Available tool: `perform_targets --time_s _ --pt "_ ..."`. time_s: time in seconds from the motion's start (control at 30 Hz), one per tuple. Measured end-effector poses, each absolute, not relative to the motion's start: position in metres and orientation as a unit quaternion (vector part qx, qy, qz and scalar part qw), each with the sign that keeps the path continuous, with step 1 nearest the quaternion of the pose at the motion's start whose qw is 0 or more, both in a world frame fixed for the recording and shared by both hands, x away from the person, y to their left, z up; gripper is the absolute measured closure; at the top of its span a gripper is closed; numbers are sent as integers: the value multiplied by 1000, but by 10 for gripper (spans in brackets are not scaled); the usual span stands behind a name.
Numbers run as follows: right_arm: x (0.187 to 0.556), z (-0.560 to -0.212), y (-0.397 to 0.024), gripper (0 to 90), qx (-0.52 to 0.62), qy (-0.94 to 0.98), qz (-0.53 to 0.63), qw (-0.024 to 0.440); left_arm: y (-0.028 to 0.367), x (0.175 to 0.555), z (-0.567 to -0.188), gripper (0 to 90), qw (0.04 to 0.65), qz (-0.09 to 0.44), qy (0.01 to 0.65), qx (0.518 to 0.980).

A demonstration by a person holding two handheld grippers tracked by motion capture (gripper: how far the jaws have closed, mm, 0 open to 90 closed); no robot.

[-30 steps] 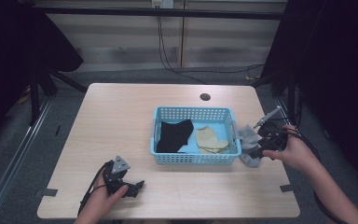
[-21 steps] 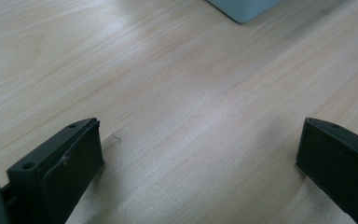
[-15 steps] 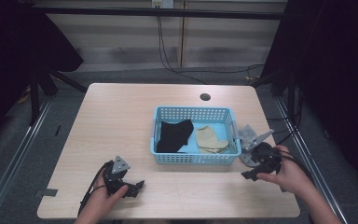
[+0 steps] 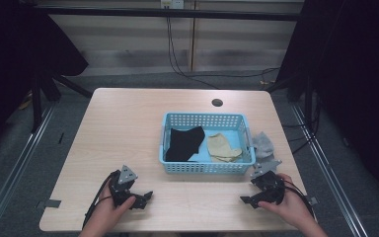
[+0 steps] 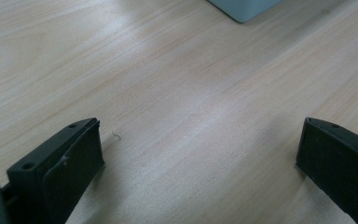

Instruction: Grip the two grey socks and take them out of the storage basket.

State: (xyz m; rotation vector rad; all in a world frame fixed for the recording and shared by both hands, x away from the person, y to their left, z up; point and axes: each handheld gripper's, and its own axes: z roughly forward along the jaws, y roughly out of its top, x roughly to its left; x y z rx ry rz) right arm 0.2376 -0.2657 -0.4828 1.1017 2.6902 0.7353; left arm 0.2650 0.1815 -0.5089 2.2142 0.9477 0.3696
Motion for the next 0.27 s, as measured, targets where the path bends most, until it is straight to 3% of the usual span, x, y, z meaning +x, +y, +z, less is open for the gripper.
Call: perform_targets --time_s 0.27 --pt "232 -491 -268 191 360 887 273 94 181 263 -509 0 348 141 368 851"
